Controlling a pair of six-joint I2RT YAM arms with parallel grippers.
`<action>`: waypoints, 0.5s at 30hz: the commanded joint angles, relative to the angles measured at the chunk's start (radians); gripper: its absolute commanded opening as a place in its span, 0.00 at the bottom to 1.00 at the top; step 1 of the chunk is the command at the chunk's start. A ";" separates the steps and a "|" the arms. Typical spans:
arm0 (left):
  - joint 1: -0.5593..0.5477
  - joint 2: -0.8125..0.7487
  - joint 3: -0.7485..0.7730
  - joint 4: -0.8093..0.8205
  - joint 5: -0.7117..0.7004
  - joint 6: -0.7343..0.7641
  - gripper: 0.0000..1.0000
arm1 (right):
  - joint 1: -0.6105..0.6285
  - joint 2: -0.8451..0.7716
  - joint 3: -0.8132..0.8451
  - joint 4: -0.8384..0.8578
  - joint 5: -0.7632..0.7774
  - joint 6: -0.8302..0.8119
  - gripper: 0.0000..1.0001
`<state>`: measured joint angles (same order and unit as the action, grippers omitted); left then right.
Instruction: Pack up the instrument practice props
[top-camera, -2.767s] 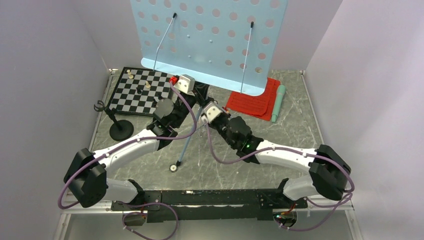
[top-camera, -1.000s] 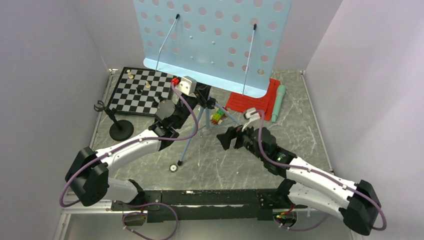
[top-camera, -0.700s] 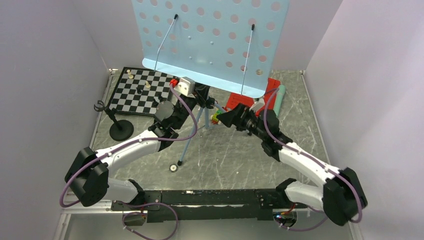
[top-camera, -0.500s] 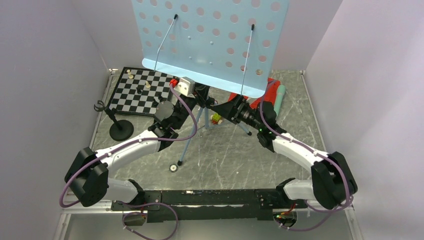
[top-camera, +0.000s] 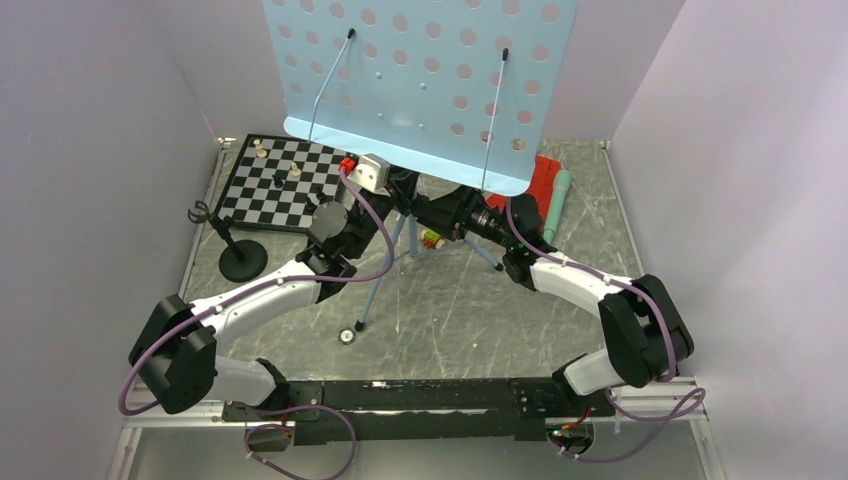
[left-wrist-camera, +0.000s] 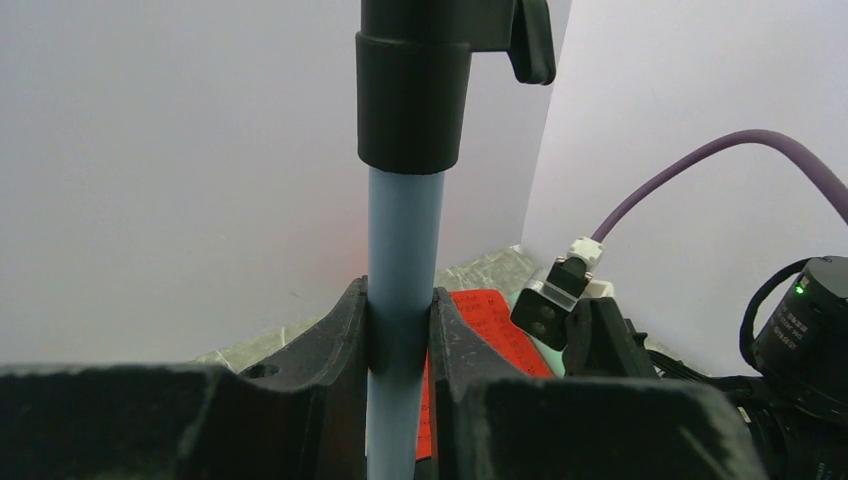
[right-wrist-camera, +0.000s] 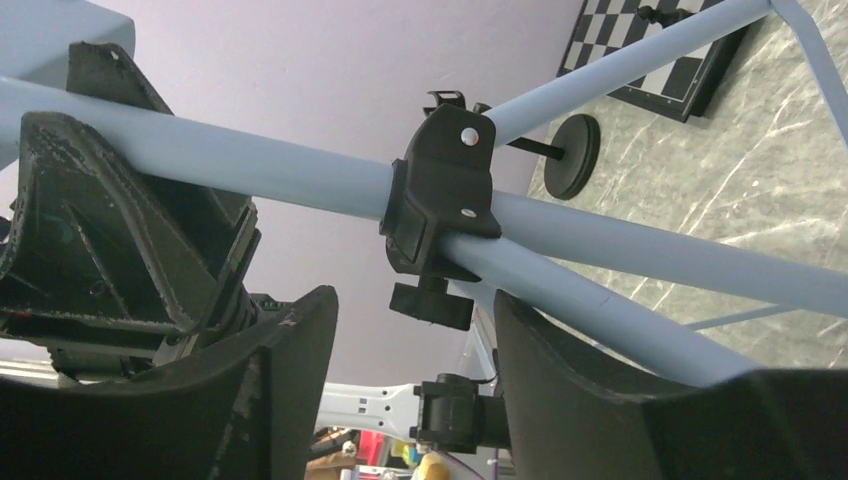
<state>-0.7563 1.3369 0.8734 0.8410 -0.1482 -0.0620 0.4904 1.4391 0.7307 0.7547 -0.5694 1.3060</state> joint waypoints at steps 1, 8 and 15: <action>0.000 0.034 -0.043 -0.184 -0.045 -0.038 0.00 | -0.006 0.031 0.048 0.105 -0.021 0.079 0.58; -0.003 0.030 -0.050 -0.186 -0.051 -0.029 0.00 | -0.010 0.064 0.094 0.098 -0.029 0.076 0.33; -0.003 0.030 -0.054 -0.186 -0.053 -0.029 0.00 | -0.010 0.027 0.182 -0.163 -0.027 -0.210 0.00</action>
<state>-0.7559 1.3369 0.8696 0.8406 -0.1658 -0.0517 0.4847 1.5078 0.8104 0.7101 -0.6193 1.3106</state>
